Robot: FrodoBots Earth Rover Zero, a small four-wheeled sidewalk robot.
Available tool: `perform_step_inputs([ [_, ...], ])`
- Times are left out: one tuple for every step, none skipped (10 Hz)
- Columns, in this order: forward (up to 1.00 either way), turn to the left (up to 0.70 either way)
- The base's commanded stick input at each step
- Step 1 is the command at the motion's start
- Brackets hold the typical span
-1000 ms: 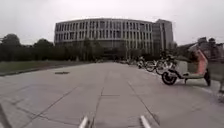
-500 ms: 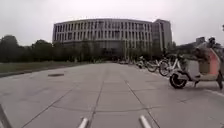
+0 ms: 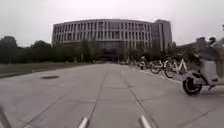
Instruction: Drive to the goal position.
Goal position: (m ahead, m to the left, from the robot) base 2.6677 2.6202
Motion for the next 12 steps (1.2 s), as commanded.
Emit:
perform_step_inputs([
  [1.0, 0.02],
  [0.84, 0.02],
  [0.08, 0.02],
  [0.02, 0.0],
  [0.0, 0.0],
  [0.0, 0.0],
  [0.0, 0.0],
  [0.0, 0.0],
  [0.0, 0.0],
  [0.0, 0.0],
  [0.0, 0.0],
  [0.0, 0.0],
])
